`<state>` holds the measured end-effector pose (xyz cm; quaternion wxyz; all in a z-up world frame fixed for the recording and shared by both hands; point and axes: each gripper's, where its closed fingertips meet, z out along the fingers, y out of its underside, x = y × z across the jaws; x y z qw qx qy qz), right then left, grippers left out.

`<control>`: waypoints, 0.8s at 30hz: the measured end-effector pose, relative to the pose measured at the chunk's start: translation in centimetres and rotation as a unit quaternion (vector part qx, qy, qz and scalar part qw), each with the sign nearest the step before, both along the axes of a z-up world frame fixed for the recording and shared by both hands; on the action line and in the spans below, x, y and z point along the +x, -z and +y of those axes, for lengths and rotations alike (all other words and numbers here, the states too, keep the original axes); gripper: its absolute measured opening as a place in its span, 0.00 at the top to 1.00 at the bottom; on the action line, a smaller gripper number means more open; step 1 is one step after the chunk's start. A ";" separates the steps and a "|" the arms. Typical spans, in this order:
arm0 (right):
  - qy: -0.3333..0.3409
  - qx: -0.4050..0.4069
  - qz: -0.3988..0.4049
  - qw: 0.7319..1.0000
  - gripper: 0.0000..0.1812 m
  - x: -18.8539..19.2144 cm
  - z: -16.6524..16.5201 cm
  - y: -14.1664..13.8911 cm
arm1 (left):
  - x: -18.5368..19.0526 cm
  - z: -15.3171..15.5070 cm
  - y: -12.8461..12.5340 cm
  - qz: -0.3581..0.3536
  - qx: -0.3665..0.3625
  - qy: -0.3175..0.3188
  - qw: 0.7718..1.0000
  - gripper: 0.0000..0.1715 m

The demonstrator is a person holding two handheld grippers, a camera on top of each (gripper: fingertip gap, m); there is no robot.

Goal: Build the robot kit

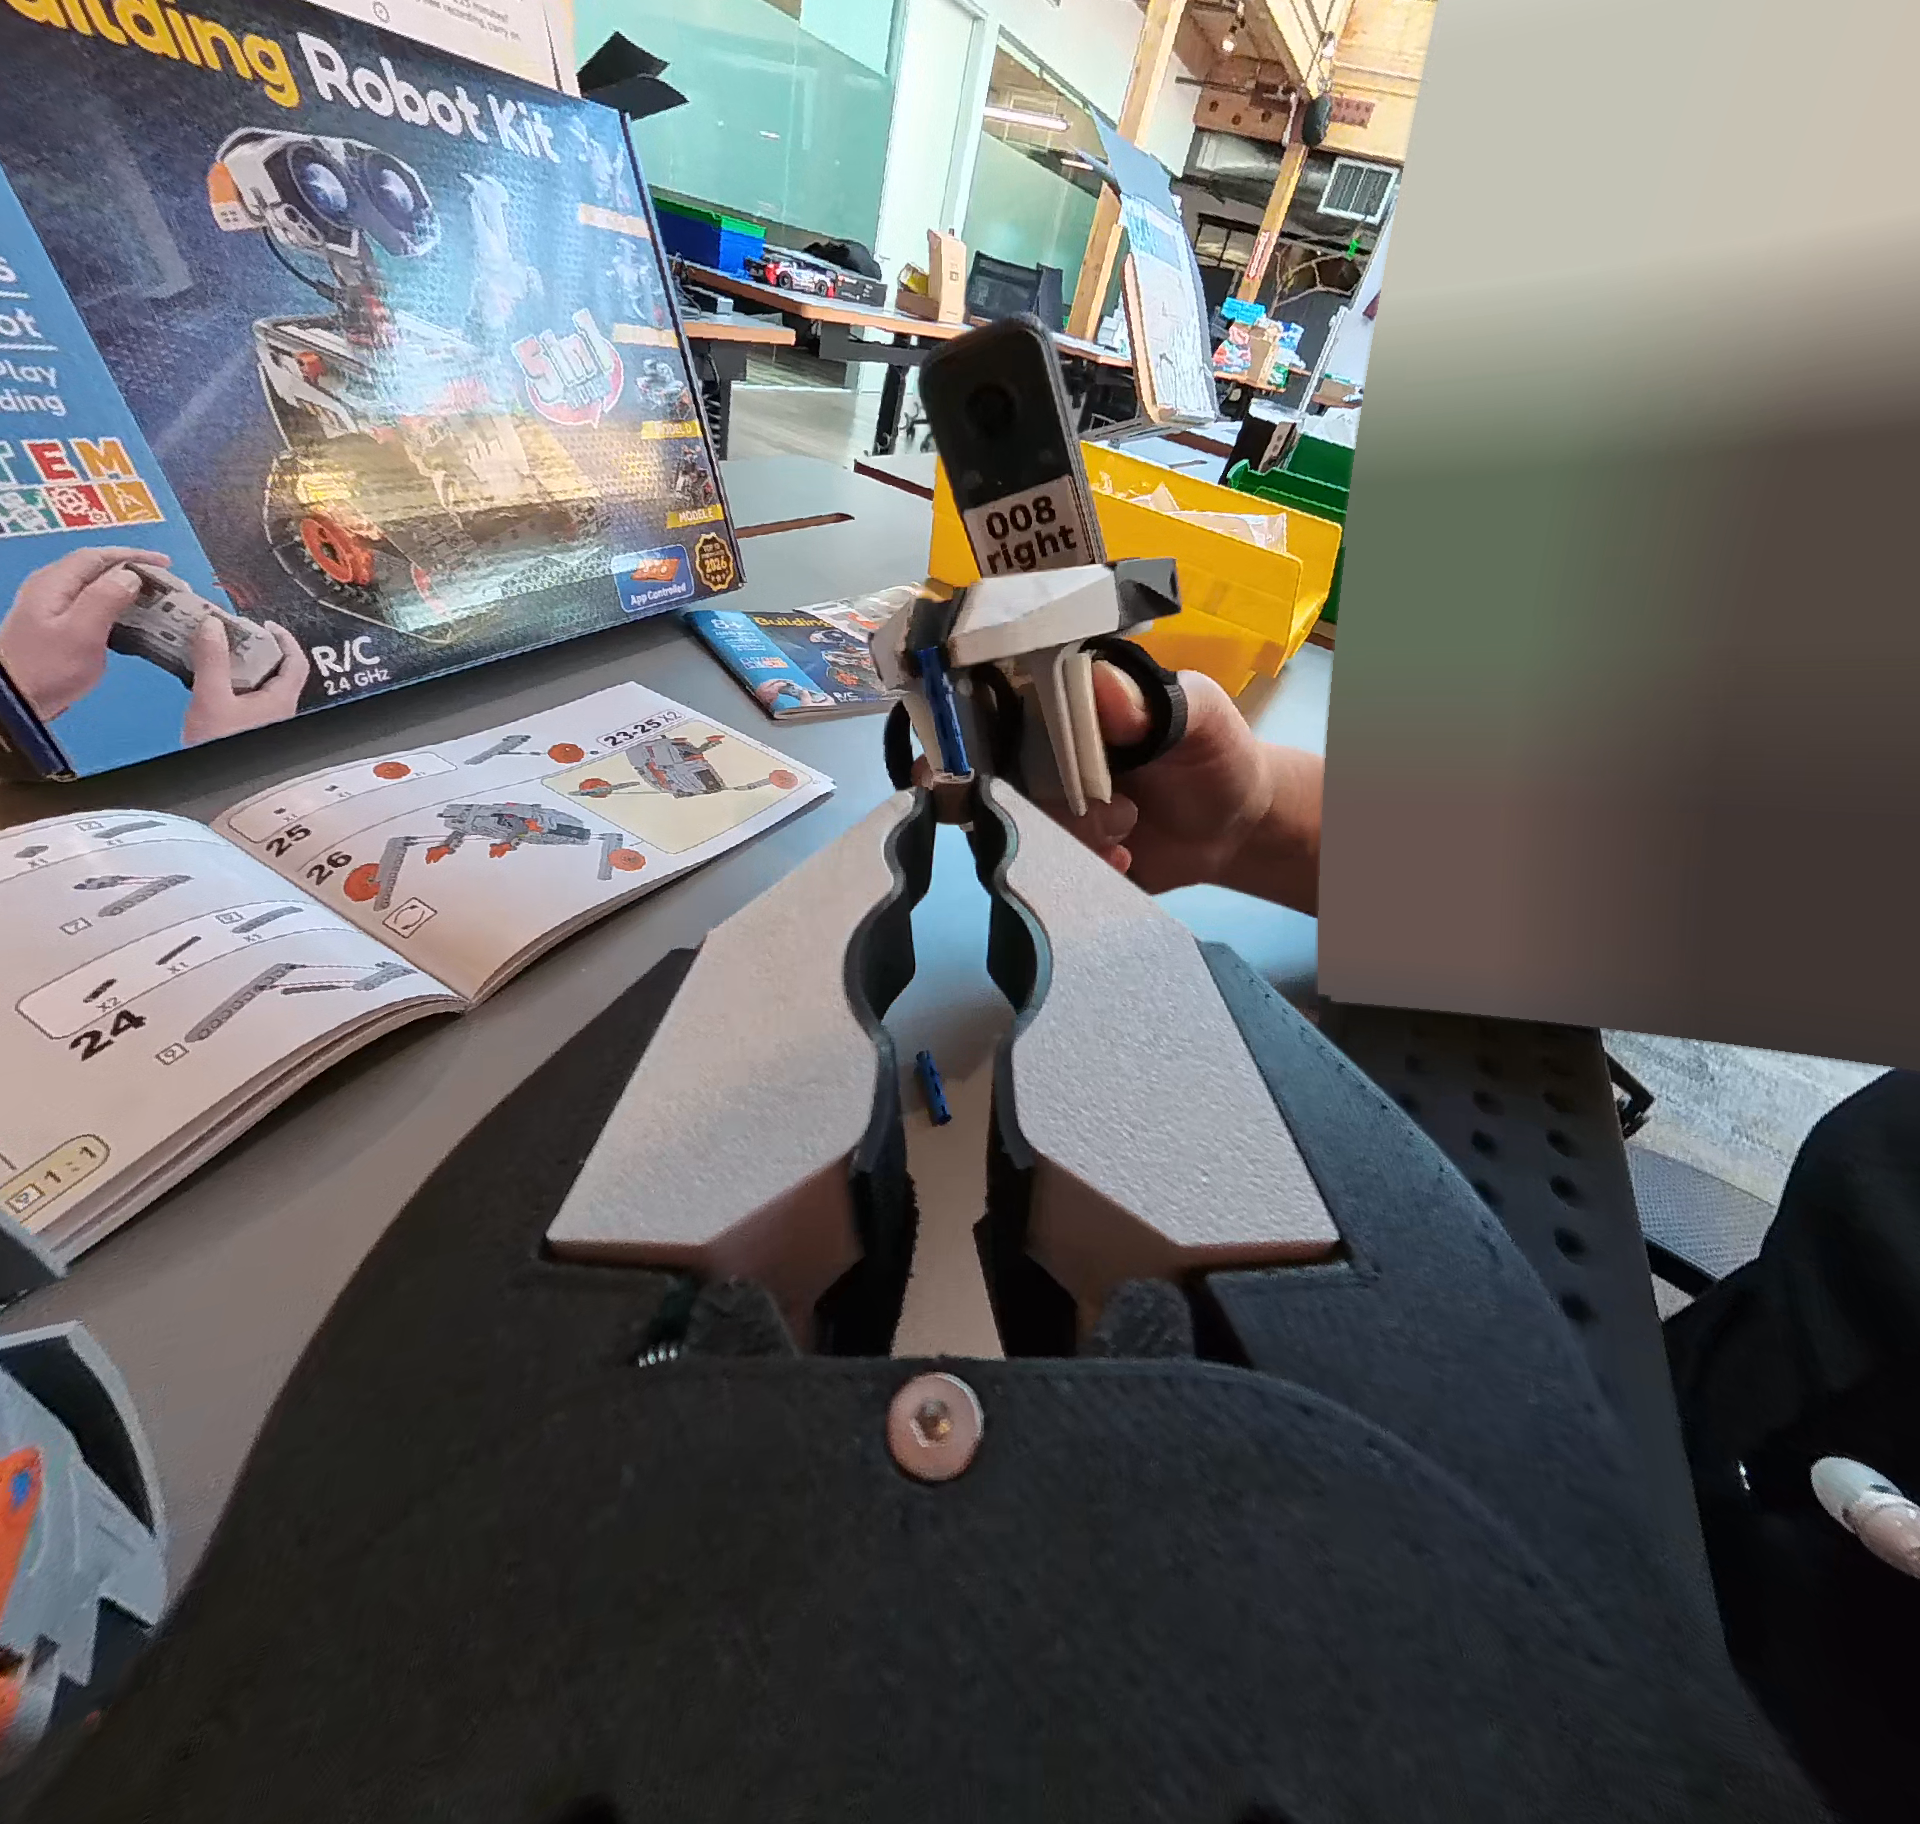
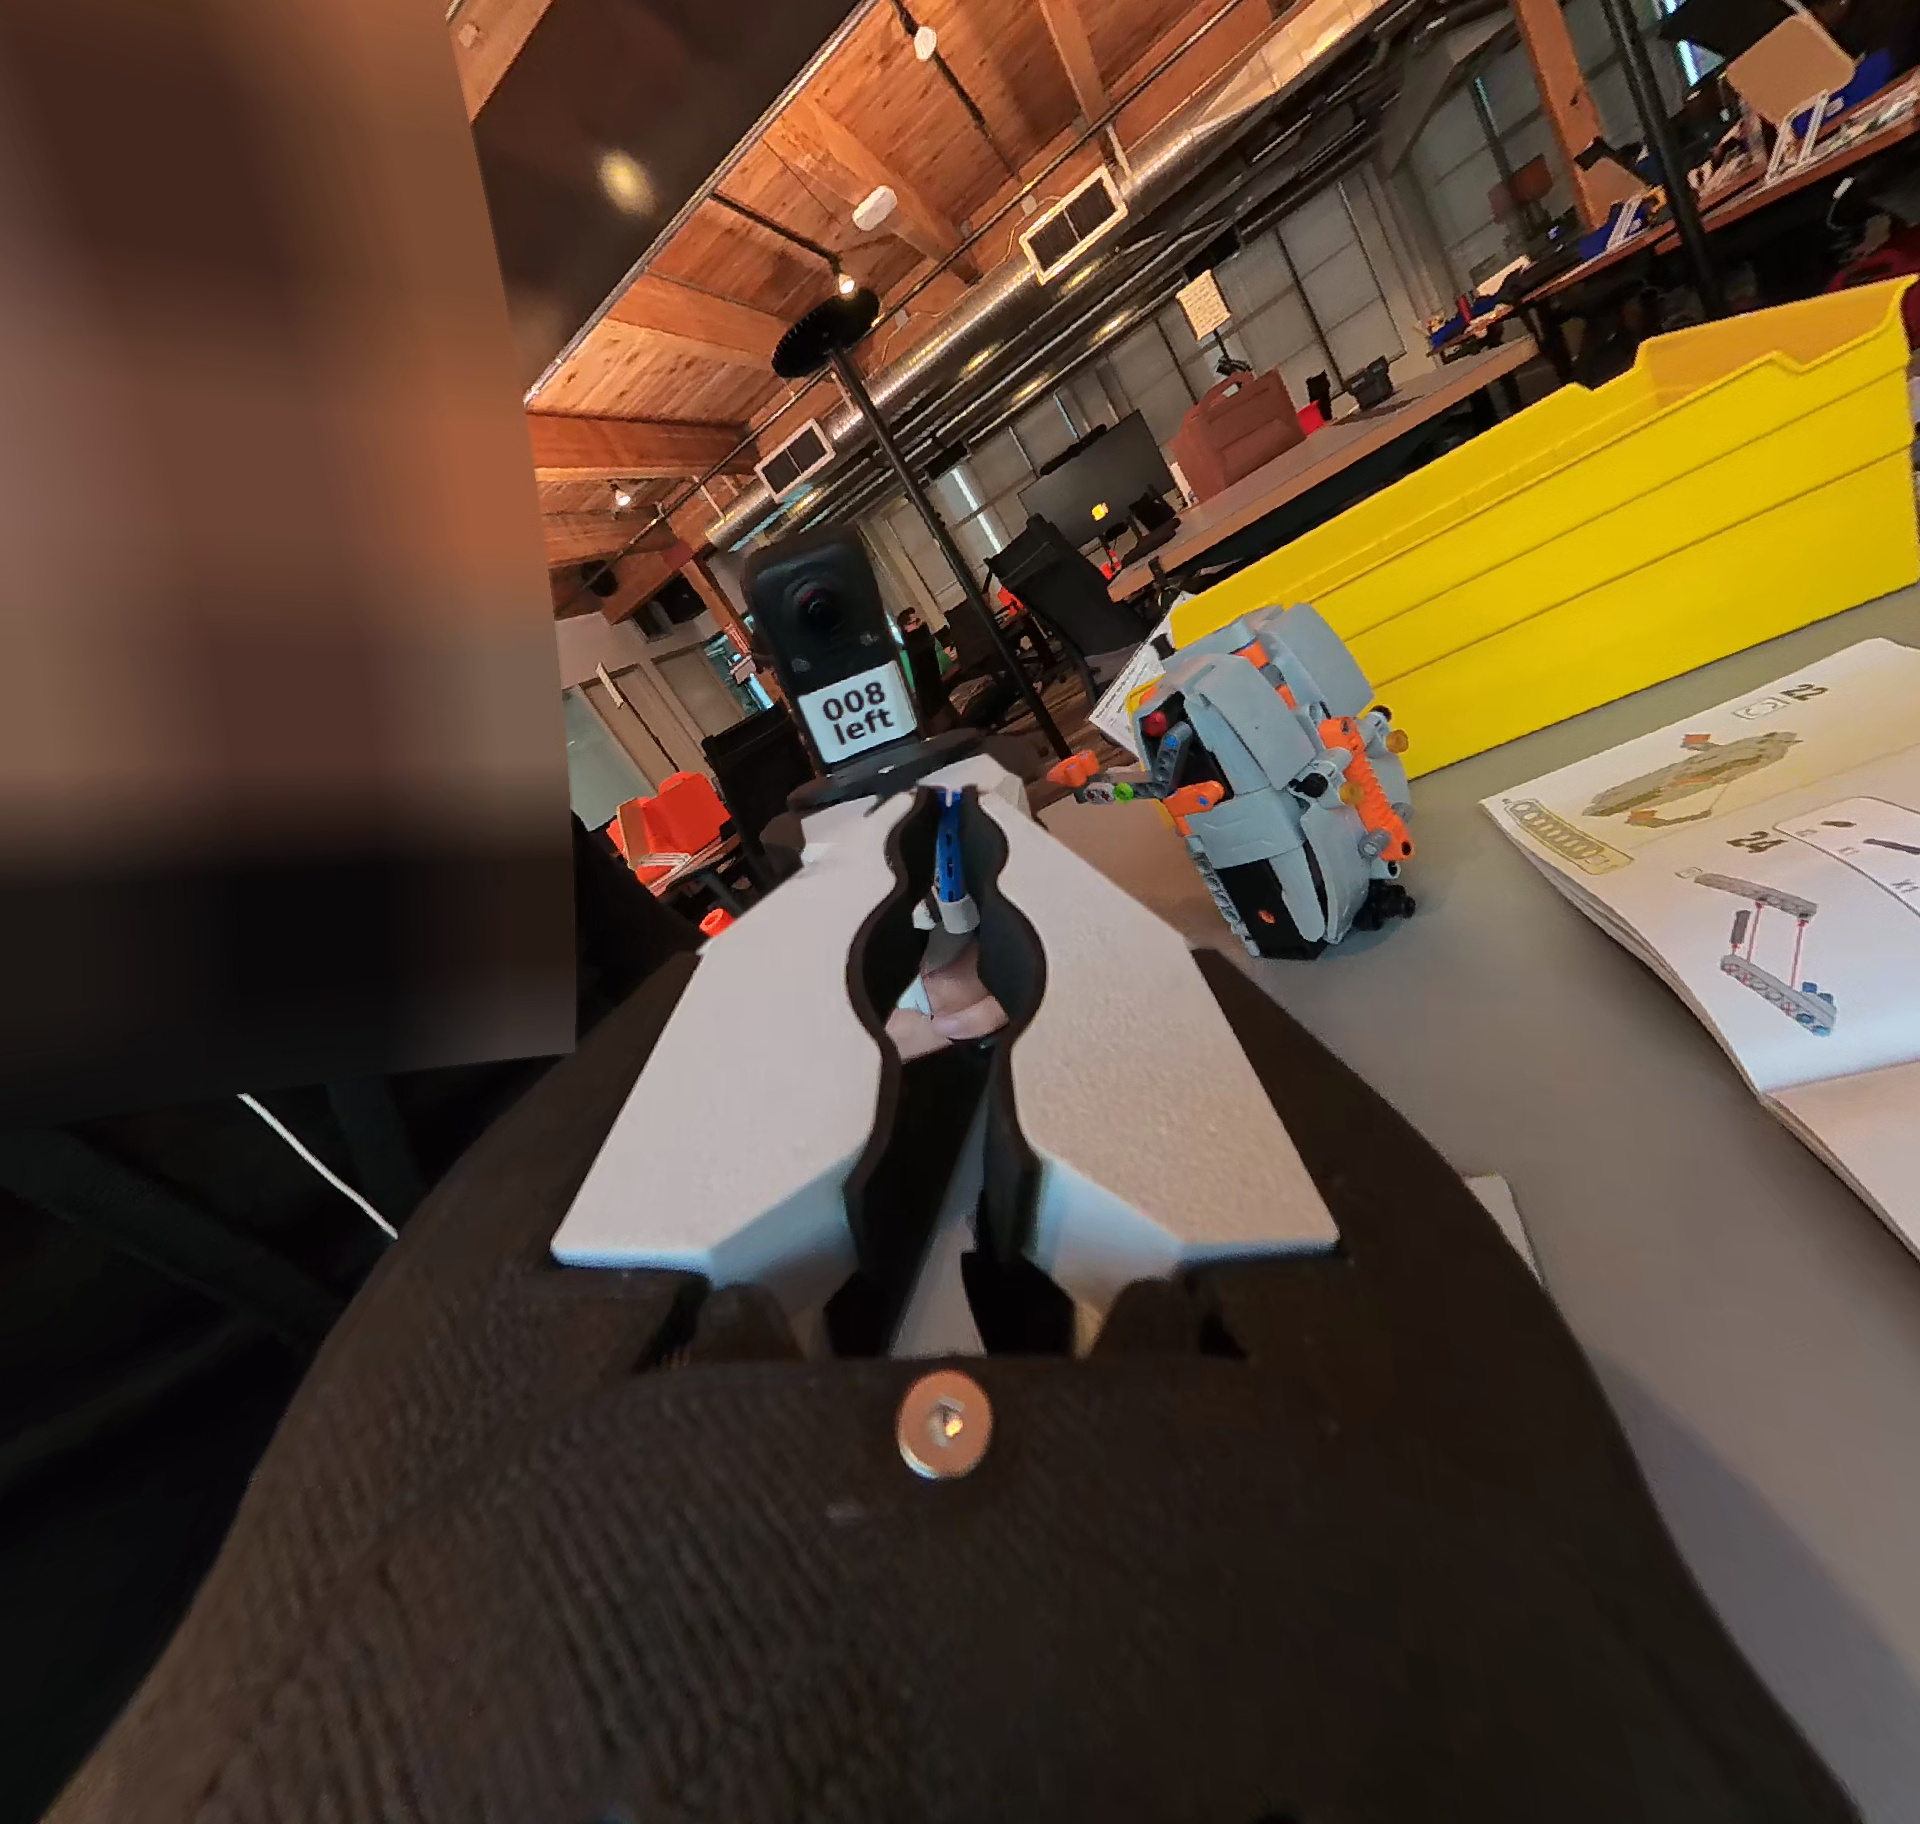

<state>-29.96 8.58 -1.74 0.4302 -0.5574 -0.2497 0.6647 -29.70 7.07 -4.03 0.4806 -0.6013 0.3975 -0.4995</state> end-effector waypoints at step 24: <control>0.016 0.034 -0.037 0.999 0.99 0.2 -0.1 0.2 | 0.0 -0.2 0.1 0.006 0.005 0.007 1.000 0.97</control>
